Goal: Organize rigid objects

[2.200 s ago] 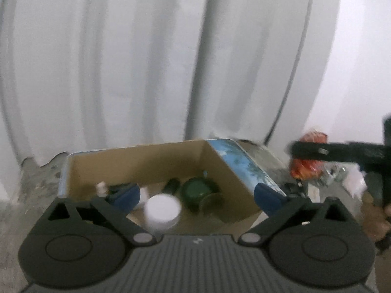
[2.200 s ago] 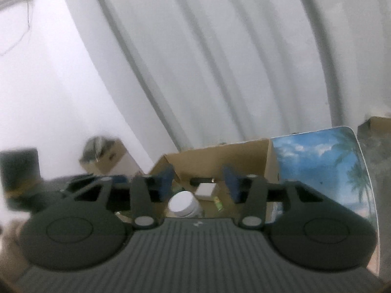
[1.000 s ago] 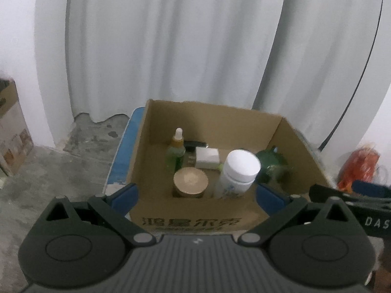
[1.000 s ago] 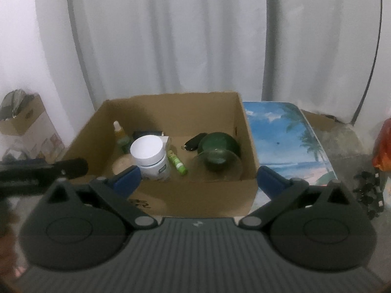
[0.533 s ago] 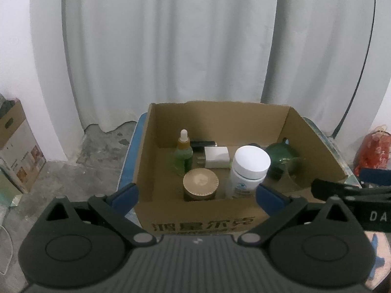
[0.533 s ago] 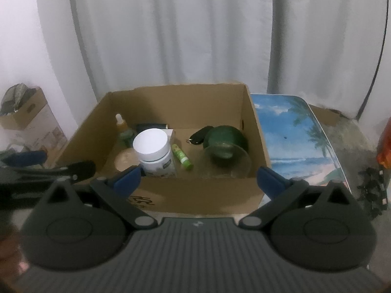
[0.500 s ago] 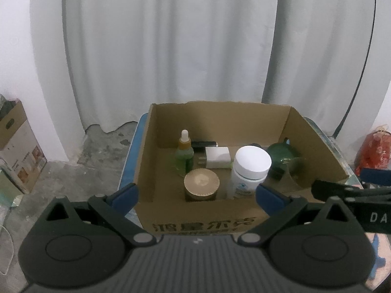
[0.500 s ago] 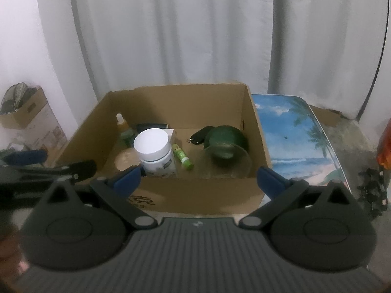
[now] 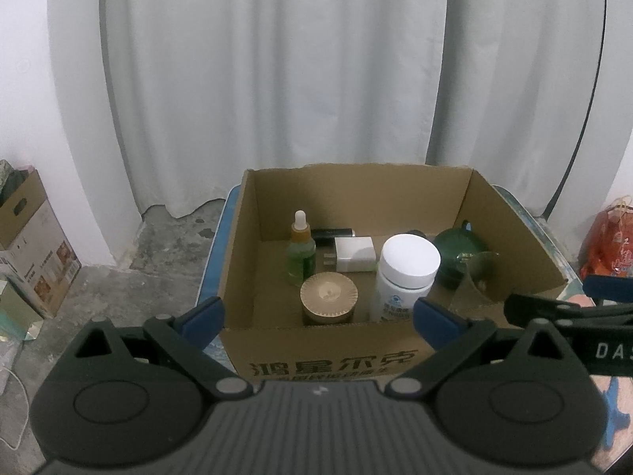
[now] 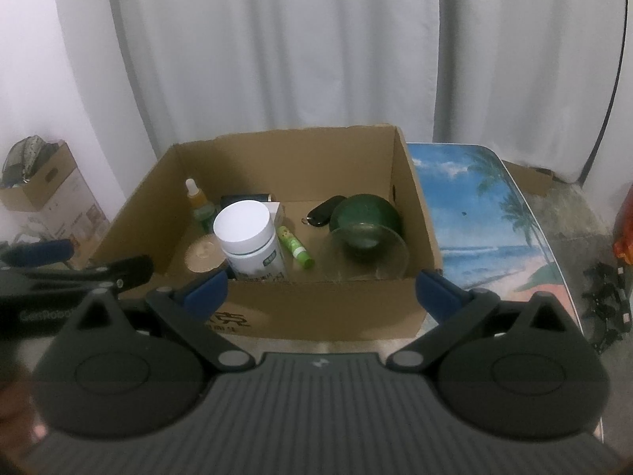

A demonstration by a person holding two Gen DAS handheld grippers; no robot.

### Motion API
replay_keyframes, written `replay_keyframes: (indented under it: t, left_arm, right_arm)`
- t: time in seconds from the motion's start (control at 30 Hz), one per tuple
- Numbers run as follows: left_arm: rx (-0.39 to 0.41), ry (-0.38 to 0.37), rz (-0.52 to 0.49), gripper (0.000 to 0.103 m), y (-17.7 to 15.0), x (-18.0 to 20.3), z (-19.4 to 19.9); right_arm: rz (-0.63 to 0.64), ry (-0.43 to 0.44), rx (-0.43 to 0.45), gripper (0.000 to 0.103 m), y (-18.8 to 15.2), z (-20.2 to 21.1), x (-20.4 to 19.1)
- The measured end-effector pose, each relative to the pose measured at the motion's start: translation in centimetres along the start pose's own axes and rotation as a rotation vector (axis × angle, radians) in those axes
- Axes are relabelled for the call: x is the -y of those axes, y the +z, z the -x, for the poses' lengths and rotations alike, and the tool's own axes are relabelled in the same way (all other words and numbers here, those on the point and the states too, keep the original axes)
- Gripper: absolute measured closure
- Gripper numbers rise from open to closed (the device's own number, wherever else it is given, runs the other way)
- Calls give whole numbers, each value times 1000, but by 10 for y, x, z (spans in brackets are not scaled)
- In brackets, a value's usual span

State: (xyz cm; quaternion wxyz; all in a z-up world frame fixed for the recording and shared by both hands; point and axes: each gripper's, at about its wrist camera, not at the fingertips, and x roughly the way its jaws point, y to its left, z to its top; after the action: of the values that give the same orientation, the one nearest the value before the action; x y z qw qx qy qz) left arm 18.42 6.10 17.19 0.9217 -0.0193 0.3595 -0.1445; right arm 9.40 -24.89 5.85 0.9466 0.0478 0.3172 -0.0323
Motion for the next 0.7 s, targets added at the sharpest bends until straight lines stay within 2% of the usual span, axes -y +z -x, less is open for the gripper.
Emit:
replay_keyframes:
  t: [0.7]
  left_arm:
    - [0, 2, -10, 3, -1, 4, 3]
  right_arm:
    - [-2, 2, 7, 1, 0, 5, 2]
